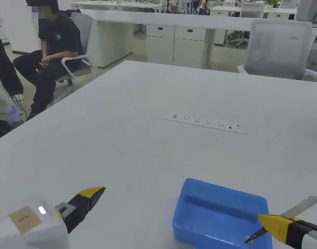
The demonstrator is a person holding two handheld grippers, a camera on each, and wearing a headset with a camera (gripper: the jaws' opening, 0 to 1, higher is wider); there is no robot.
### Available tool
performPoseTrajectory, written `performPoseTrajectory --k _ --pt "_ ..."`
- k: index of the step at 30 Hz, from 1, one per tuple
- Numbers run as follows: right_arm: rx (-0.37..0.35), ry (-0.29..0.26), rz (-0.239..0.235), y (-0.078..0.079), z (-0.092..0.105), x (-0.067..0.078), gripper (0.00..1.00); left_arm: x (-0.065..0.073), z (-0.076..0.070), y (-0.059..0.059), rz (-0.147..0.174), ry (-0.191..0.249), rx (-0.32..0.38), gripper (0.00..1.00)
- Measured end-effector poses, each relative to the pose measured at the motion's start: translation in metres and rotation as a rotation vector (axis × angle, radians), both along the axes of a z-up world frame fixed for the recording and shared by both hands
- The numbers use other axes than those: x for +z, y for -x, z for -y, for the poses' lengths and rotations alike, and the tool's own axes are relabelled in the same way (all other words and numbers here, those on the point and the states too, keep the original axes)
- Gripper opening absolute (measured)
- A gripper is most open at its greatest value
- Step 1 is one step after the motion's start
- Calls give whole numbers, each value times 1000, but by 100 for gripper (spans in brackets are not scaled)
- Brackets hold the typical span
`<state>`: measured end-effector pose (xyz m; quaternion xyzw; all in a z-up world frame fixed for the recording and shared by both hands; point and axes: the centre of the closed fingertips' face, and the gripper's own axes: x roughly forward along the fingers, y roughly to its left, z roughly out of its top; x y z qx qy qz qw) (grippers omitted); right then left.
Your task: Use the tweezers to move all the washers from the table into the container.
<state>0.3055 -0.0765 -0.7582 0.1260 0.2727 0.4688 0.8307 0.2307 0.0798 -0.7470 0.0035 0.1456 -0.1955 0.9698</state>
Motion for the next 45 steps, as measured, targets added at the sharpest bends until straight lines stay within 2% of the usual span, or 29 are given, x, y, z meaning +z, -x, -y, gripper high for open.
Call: performPoseTrajectory --k 3,6,9,12,14,21,25,37,41,45 --pt "0 34 14 -10 -2 -5 3 -1 -1 0 -7 8 3 94" --pt "4 105 31 -19 -3 -17 3 -1 -2 0 -14 21 1 94" --pt "35 199 41 -24 -3 -36 3 -2 -2 -1 -20 28 2 94" --pt "53 233 38 -28 -8 -46 3 -1 -4 -1 -21 40 6 93" --pt "75 270 57 -31 -9 -52 3 -1 -5 -1 -24 53 8 93" --pt "92 329 63 -41 -9 -66 3 -2 -2 0 -25 50 -5 92" --pt "115 363 81 -39 -11 -71 3 -2 -2 1 -25 41 -11 91" --pt "123 372 130 -36 -14 -66 4 -1 -3 1 -22 43 -8 89" --pt "95 330 151 -34 -14 -51 4 1 -3 1 -15 60 -7 90" --pt "88 279 147 -25 -15 -37 3 2 -2 1 -15 66 -12 91"
